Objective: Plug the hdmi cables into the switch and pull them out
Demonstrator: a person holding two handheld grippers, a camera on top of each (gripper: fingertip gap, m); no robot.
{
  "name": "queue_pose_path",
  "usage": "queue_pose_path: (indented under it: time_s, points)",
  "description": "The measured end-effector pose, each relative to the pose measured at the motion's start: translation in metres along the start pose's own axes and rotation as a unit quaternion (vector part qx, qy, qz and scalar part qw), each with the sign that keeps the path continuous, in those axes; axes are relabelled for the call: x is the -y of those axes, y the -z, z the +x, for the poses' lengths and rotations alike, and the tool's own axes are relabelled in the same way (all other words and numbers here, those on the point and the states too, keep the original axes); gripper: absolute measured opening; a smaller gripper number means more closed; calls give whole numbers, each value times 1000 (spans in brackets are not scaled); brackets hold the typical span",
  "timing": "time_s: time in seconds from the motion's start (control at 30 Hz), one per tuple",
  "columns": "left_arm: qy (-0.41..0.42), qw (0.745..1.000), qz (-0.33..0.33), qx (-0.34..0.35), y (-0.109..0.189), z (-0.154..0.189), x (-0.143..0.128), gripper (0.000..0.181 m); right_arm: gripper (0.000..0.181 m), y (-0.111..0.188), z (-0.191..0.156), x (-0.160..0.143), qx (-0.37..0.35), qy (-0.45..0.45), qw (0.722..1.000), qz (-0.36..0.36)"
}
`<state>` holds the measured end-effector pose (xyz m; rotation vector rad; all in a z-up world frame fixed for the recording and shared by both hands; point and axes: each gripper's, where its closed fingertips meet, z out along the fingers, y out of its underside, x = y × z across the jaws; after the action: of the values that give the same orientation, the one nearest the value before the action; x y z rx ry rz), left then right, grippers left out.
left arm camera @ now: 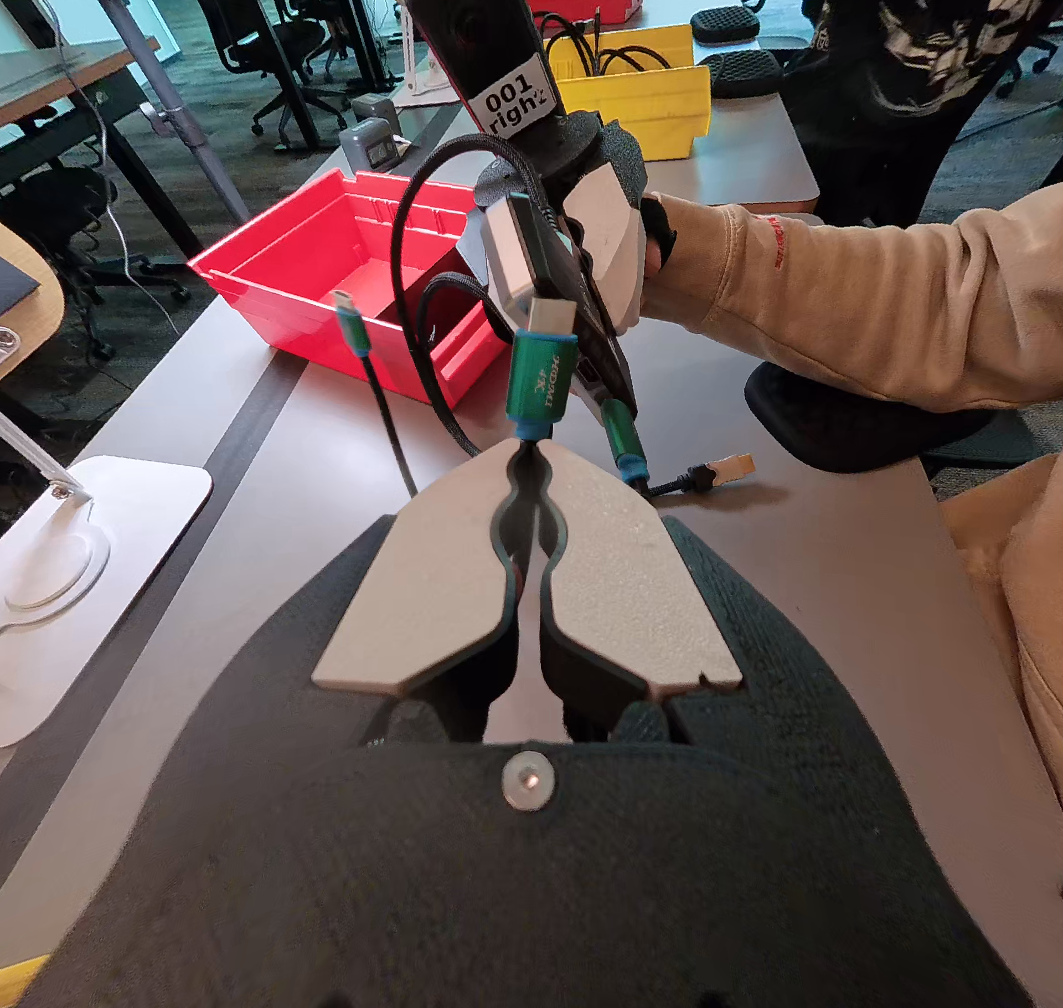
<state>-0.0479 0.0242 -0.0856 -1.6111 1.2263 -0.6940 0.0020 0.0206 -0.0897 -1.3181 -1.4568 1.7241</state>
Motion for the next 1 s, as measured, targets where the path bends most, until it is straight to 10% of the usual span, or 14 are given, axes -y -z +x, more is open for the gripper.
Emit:
queue_pose_path:
  time_s: [0.77,1.0]
  points:
    - [8,1000,-20,-17,3,-5,-17,12,22,38,10,5,-49,-2,998,32]
    - [-32,984,-101,-146,6,47,-43,23,22,55,7,23,-61,14,995,83]
